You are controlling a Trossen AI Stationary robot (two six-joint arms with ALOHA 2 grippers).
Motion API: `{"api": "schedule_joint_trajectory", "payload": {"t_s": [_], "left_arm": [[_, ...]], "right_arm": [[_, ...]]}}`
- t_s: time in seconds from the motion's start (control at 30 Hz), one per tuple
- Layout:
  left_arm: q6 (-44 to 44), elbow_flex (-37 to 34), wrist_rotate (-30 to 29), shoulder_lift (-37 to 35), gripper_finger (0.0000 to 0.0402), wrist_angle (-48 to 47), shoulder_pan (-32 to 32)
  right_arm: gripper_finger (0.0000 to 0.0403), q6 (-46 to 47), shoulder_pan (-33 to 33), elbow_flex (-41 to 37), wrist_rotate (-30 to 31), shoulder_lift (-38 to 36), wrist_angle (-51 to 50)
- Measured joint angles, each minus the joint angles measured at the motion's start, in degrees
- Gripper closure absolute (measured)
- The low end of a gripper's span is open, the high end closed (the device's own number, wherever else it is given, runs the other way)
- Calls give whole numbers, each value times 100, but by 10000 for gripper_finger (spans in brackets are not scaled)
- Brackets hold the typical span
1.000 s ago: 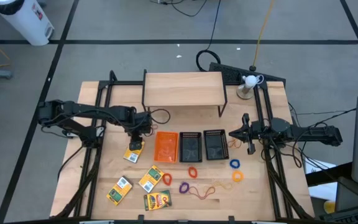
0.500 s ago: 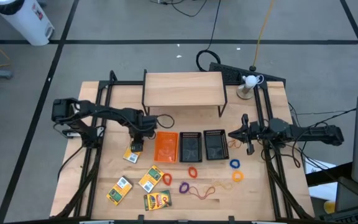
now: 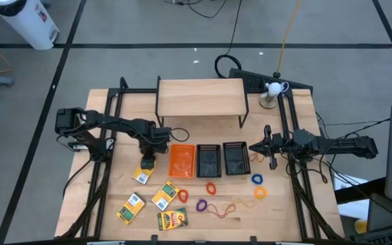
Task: Pick & Place Office Desk Supplies
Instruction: Put the yellow crayon box into the orange bin
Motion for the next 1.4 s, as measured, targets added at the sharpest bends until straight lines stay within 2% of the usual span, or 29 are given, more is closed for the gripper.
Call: {"api": "schedule_joint_trajectory", "payload": {"t_s": [0.2, 0.4, 1.07, 1.33, 1.4], "left_arm": [[-31, 0, 141, -1, 332, -402, 0], [-134, 8, 246, -4, 395, -626, 0], [-647, 30, 322, -11, 400, -917, -47], [-599, 738, 249, -13, 401, -1420, -240], [-595, 1013, 70, -15, 401, -1456, -339]], "right_arm": [[389, 0, 0, 0, 0, 0, 13], [389, 0, 0, 0, 0, 0, 20], [390, -46, -2, 0, 17, 0, 31], [391, -46, -2, 0, 20, 0, 31], [390, -46, -2, 0, 20, 0, 31]]}}
